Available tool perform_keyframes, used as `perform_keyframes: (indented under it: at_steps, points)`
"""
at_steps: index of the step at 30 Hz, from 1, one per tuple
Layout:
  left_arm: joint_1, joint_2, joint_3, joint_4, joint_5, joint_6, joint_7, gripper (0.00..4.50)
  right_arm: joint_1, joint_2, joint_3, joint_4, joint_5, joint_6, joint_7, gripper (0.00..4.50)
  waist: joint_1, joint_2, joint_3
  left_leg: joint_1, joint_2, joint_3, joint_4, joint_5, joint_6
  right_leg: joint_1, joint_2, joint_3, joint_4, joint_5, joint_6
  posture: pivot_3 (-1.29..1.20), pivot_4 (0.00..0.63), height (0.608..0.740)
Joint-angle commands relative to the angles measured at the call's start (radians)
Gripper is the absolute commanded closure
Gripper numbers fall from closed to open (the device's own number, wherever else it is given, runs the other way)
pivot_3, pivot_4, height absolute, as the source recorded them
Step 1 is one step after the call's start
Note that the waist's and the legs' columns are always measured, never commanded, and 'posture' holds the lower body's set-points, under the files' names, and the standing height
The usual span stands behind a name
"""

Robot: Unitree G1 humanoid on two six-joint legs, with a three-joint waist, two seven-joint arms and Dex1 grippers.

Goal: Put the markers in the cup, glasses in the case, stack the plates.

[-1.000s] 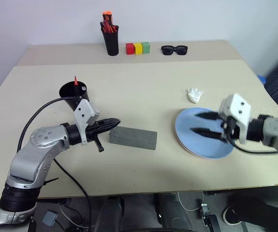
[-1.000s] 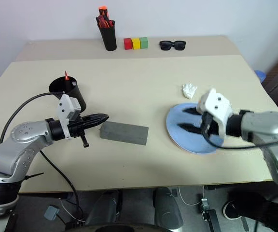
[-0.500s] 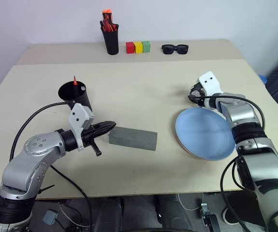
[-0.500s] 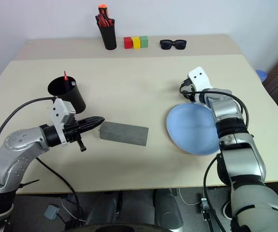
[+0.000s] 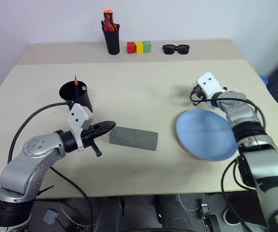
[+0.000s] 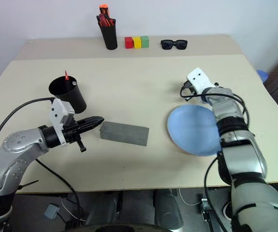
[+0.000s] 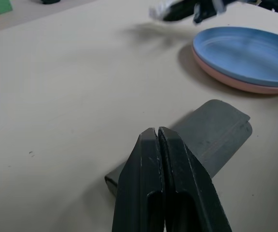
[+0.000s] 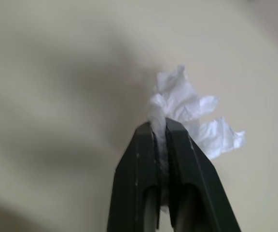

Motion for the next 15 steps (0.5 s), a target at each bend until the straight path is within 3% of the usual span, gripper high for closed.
perform_keyframes:
  at_steps: [1, 7, 10, 15]
  points:
    - [0.004, 0.019, 0.016, -0.023, -0.011, -0.011, -0.015, 4.5, 0.127, -0.107, -0.113, -0.373, 0.116, 0.11, 0.128, 4.47, 0.003, 0.0, 0.0, 0.0, 0.0, 0.0, 0.0, 0.0, 0.0, 0.0, 0.0, 0.0, 0.0, 0.0, 0.0, 0.0, 0.15, 0.74]
    - [-0.003, 0.029, 0.014, 0.025, -0.004, -0.031, -0.046, 4.5, 0.592, -0.338, -0.319, -0.907, 0.324, 0.374, 0.355, 4.47, 0.007, 0.0, 0.0, 0.001, 0.0, 0.0, 0.001, 0.0, 0.001, 0.002, 0.0, 0.0, -0.001, -0.001, 0.0, 0.0, 0.15, 0.74]
    - [-0.017, 0.024, 0.001, 0.039, 0.0, -0.034, -0.049, 4.5, 0.68, -0.355, -0.333, -0.956, 0.352, 0.428, 0.354, 3.58, -0.008, 0.0, 0.0, 0.003, 0.0, 0.002, 0.003, 0.0, 0.001, 0.003, 0.0, 0.001, -0.001, -0.002, -0.004, 0.0, 0.15, 0.74]
    - [0.025, 0.02, 0.068, 0.036, -0.012, -0.029, -0.019, 4.5, 0.679, -0.333, -0.36, -0.923, 0.348, 0.382, 0.309, 1.11, -0.018, 0.0, 0.0, 0.003, 0.0, 0.003, 0.008, 0.0, 0.001, 0.004, 0.0, 0.002, 0.0, -0.002, -0.003, 0.0, 0.15, 0.74]
